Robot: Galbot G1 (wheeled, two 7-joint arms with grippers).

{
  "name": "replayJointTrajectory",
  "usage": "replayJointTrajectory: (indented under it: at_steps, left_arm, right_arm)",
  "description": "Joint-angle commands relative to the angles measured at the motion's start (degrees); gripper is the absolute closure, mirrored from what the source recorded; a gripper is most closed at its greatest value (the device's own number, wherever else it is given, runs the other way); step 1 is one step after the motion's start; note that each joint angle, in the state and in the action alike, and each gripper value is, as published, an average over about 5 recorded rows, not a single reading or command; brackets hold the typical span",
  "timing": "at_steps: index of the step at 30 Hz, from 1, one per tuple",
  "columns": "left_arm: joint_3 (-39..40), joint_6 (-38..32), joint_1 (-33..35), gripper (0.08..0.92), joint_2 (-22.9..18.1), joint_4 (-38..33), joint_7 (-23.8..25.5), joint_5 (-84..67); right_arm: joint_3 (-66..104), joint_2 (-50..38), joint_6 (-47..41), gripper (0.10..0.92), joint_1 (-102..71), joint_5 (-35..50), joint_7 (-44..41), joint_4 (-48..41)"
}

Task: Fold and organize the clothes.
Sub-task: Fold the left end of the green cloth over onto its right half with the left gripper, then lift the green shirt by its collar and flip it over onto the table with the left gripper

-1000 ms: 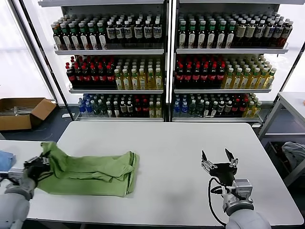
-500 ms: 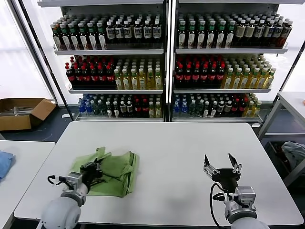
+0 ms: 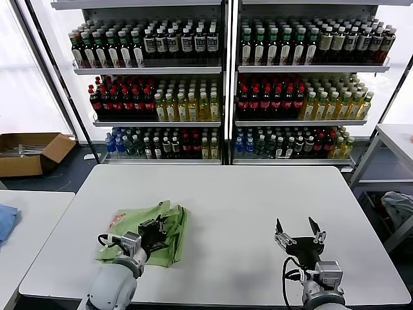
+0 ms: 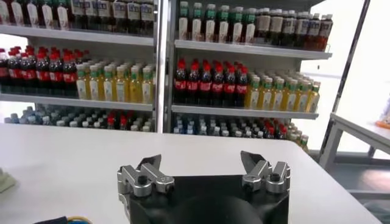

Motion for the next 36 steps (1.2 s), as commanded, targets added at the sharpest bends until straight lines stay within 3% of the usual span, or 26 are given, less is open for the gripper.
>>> replayJointTrajectory:
  at_steps: [1,13,21,24,28,36]
  left_arm:
    - [3.6,-2.7,0.2,0.861,-3.1,4.8,1.0,0.5]
    - [6.5,-0.8,8.3,0.541,-4.3,-4.5,2.6,-21.4]
    - [-4.4,-2.6,5.5,0.319,-1.0,-19.5,-0.6,-28.0]
    - [-10.8,-4.1,4.8,0.272,1.7,-17.7,-1.2,-22.6]
    - [-17.1,-6.3,4.4,0.205,4.5,-9.2,-1.7,-13.3]
    - [-19.1,-6.7,4.9,0.177,5.1,4.8,-2.1,-10.3]
  right_arm:
    - [-0.3,0.3,0.4,0.203,-0.6,-0.4,0.0,-0.7]
    - [-1.5,0.4,0.8,0.203,1.0,-0.4,0.4,-2.1]
    - [-2.2,-0.3,0.9,0.203,1.9,-0.2,0.2,-2.5]
    - [-3.3,-0.4,0.8,0.203,2.7,-0.2,0.2,-2.8]
    - [-4.6,-1.0,0.7,0.203,3.9,-0.2,0.2,-3.2]
    - [-5.2,-2.2,0.4,0.203,6.0,0.8,0.1,-4.3]
